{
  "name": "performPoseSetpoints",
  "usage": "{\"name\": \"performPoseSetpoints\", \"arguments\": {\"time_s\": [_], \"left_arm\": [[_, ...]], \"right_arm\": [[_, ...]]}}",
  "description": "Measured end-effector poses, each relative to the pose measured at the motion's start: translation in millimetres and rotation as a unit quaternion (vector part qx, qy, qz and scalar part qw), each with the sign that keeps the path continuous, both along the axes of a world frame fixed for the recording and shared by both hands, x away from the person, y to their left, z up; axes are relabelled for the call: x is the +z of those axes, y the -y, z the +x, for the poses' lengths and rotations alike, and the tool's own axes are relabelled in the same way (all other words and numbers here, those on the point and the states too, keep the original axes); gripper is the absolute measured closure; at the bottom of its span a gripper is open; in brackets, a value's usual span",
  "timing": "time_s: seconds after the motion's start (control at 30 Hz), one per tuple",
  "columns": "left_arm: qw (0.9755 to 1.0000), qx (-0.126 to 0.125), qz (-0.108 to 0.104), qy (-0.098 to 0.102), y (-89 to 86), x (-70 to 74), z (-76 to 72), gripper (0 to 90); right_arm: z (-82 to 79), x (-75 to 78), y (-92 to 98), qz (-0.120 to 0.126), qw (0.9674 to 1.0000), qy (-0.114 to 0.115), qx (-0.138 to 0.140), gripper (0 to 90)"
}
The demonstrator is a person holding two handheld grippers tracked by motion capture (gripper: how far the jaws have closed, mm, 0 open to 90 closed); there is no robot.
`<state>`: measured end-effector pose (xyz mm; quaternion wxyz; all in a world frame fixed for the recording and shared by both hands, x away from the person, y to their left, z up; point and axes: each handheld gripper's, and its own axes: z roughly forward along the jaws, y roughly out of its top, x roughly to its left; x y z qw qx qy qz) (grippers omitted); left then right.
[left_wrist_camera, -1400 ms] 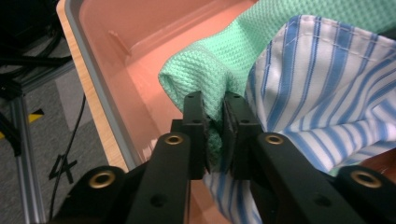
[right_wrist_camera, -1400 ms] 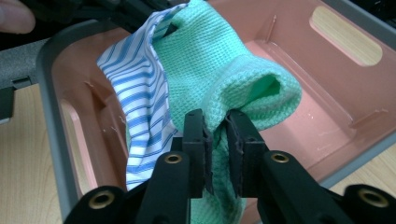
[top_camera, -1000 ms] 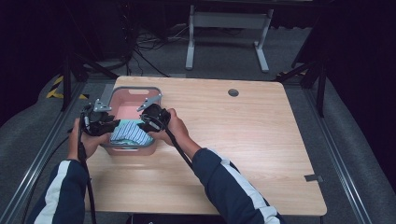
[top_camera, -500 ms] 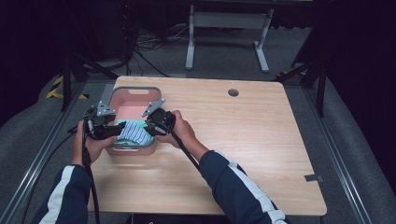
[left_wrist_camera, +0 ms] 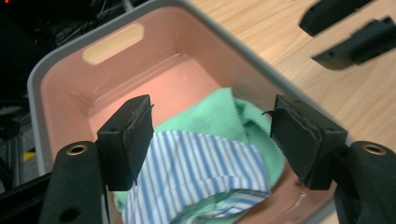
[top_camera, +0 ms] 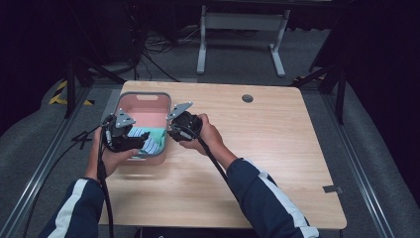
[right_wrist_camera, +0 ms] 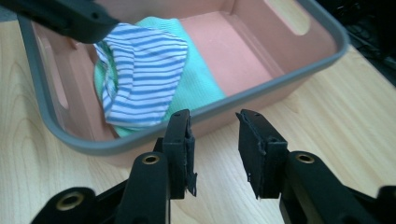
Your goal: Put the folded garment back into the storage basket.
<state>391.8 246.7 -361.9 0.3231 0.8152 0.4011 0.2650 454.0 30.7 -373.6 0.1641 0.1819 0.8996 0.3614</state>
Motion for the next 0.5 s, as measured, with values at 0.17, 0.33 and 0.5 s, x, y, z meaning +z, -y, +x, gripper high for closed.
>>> {"name": "performPoseSetpoints", "arguments": {"time_s": [0.17, 0.33, 0.5], "left_arm": [[0.9999, -0.011, -0.009, 0.005, 5.5, 1.8, -5.6, 30.3], [0.9996, -0.027, -0.003, 0.011, 14.0, 2.7, -11.8, 29.0], [0.9991, -0.04, -0.006, 0.012, 20.8, 3.3, -17.1, 28.6]], "right_arm": [[-3.4, 3.7, 12.6, -0.008, 0.9999, 0.008, -0.003, 61.8], [-4.3, 2.8, 29.0, -0.025, 0.9995, 0.016, -0.011, 58.1], [-4.8, 4.1, 44.7, -0.034, 0.999, 0.021, -0.02, 54.9]]}}
